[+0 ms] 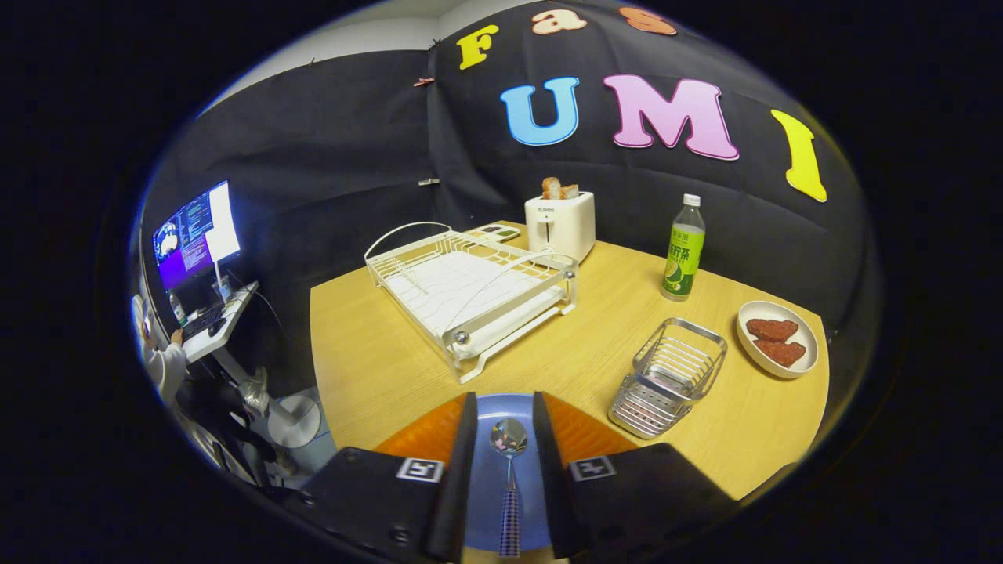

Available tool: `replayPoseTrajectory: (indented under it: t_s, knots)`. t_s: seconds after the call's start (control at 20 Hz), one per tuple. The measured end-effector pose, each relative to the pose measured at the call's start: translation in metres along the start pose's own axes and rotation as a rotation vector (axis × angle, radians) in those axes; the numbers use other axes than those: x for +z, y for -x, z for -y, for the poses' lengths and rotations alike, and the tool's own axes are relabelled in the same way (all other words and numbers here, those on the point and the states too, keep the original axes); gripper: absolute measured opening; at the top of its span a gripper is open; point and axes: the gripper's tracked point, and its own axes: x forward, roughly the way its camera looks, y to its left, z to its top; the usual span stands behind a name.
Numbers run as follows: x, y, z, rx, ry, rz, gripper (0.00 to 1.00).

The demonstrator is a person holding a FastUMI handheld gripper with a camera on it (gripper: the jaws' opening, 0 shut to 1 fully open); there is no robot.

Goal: Take the plate from the dish rack, then take the spoon from the basket and place it into the plate.

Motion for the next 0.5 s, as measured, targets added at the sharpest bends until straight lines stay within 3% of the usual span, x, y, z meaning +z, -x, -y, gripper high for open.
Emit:
replayPoseTrajectory:
  t_s: [0.15,0.2,0.5]
  knots:
    - [0.019,0.012,0.016,-0.067,-0.037,0.041,0.93]
    - [0.028,0.017,0.022,-0.094,-0.054,0.057,1.00]
    - [0.110,0.063,0.067,-0.341,-0.103,0.249,0.99]
